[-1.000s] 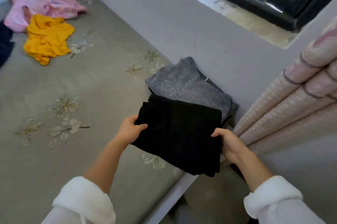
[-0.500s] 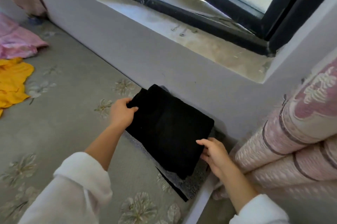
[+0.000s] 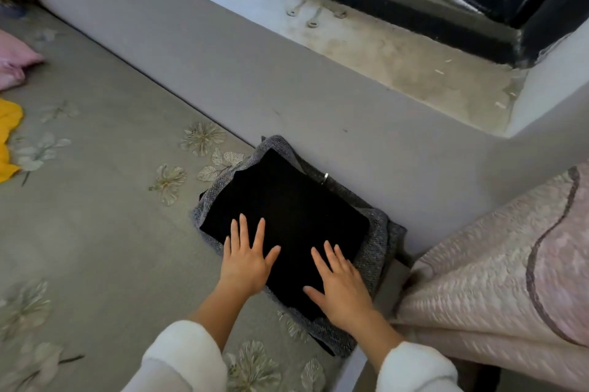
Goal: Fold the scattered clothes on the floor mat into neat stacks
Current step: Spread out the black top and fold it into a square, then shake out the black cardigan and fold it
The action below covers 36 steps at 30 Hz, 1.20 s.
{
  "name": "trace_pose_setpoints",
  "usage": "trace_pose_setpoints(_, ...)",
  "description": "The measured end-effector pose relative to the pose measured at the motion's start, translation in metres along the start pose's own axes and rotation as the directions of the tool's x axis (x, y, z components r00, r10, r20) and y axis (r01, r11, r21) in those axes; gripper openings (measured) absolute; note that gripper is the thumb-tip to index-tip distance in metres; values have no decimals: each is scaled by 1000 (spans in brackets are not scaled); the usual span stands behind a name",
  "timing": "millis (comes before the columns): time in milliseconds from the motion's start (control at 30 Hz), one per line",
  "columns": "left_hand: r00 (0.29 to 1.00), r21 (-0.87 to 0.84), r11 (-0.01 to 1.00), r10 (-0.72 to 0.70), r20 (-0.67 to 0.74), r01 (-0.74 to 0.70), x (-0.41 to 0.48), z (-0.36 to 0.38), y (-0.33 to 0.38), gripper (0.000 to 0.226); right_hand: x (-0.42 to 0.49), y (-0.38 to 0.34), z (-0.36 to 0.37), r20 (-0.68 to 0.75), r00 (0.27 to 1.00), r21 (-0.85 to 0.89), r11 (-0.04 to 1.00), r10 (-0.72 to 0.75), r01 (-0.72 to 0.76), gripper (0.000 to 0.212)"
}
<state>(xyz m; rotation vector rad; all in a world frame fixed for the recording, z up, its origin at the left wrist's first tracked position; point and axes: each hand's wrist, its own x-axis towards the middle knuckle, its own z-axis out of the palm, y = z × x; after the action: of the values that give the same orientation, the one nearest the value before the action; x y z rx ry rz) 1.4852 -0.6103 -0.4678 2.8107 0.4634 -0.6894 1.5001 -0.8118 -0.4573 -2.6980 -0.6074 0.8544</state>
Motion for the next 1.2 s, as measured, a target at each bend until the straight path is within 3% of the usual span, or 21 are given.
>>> trace_pose_setpoints(233,990,-174,984,-6,140,31,5,-18,6,69,1,0,-8,65,998,-30,1000,7,-5,76)
trace_pose_setpoints(333,1000,-323,946,-25,2,24,-20,-19,2,62,-10,-6,-18,-61,998,33,999,-6,8,67)
trace_pose_setpoints(467,978,-539,830,-205,-48,147,-82,-2,-13,57,-32,-29,-13,-226,971,-6,996,-83,84,52)
trace_pose_setpoints(567,944,-627,739,-330,-20,245,-135,13,-34,54,-49,-65,1,-180,964,-36,981,-193,190,48)
trace_pose_setpoints(700,847,-689,613,-531,3,387,-220,36,-78,49,-76,-128,38,-9,932,-151,922,-362,357,48)
trace_pose_setpoints(867,678,-726,428,-732,72,539,-343,67,-143,50,-126,-218,96,208,815,-193,795,-540,576,52)
trace_pose_setpoints(1200,427,-827,188,-902,68,529,-595,147,-250,47,-300,-377,229,334,611,-177,589,-718,789,53)
